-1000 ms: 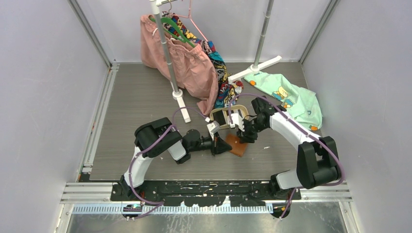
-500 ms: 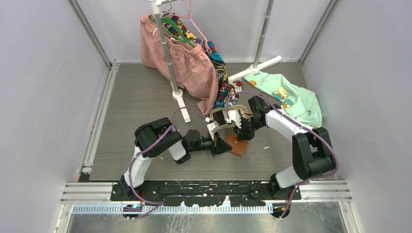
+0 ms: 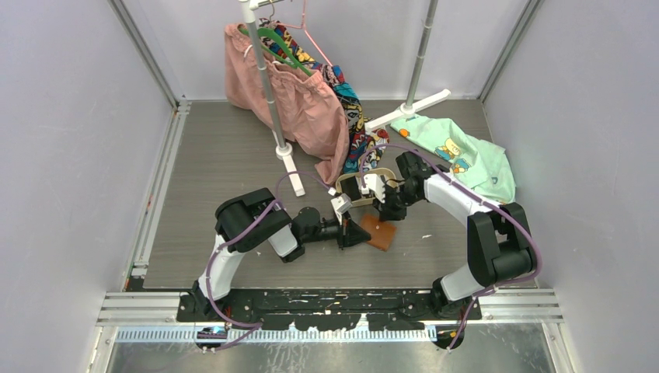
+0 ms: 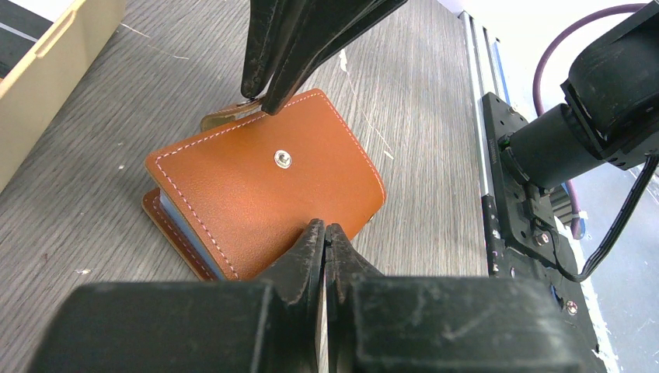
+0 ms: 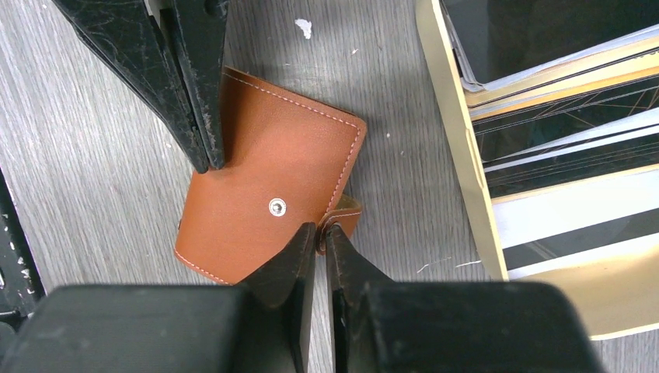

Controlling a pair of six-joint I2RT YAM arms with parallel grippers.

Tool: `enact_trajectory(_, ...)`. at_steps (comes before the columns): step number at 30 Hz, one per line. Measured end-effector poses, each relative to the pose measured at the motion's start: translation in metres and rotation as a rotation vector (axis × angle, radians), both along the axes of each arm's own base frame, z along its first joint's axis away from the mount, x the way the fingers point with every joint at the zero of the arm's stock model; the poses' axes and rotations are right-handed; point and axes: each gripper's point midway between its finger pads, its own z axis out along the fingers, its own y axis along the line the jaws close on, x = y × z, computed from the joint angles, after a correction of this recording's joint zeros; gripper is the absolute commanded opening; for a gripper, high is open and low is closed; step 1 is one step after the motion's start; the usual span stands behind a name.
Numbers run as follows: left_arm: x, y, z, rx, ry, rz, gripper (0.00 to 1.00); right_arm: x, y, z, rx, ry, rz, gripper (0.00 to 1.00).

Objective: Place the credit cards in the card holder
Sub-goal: Close the card holder at the center of the board.

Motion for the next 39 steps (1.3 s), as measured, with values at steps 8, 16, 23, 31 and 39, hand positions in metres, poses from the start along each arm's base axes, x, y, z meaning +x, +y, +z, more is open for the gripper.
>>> enact_trajectory(8, 0.0, 0.0, 0.0, -0.001, 0.0, 0.0, 0.02, 0.002, -0.001, 0.001, -0.008, -0.005, -0.006, 0.01)
enact_trajectory(16, 0.0, 0.0, 0.0, -0.001, 0.003, 0.0, 0.02, 0.003, 0.001, 0.003, 0.0, 0.005, -0.024, 0.01)
enact_trajectory(23, 0.0, 0.0, 0.0, -0.001, 0.004, 0.001, 0.01, -0.003, 0.006, 0.008, 0.03, 0.03, -0.019, 0.01)
enact_trajectory(31, 0.0, 0.0, 0.0, -0.001, 0.008, 0.001, 0.01, -0.014, 0.012, 0.005, 0.008, 0.029, 0.05, 0.01)
enact_trajectory(39, -0.001, 0.0, 0.0, -0.002, 0.014, 0.001, 0.01, -0.018, 0.011, 0.003, -0.002, 0.045, 0.063, 0.01)
